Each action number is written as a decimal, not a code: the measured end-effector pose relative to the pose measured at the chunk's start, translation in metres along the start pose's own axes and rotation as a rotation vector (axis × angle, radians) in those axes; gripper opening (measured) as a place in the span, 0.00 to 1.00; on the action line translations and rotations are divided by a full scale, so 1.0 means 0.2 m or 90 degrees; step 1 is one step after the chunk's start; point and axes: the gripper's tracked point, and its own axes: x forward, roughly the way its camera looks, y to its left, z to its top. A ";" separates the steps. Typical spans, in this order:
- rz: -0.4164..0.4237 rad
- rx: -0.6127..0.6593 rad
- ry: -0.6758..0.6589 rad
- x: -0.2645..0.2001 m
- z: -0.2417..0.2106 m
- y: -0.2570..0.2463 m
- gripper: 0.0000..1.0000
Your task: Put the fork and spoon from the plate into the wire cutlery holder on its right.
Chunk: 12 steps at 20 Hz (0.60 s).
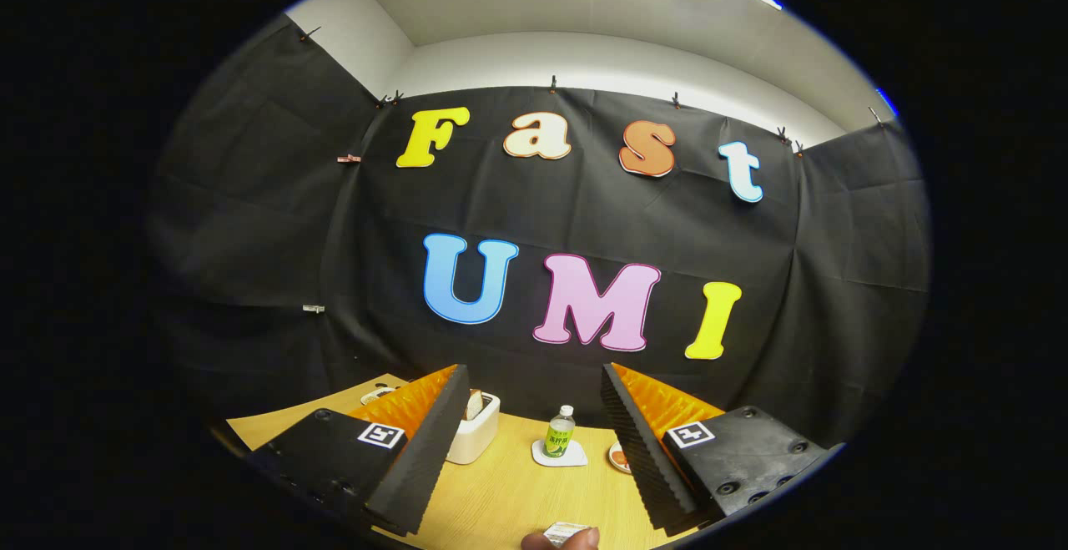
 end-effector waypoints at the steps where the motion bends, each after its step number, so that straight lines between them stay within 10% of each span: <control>1: 0.002 0.000 0.005 0.00 -0.01 0.02 0.98; 12: 0.103 0.030 0.113 0.04 -0.27 0.47 0.98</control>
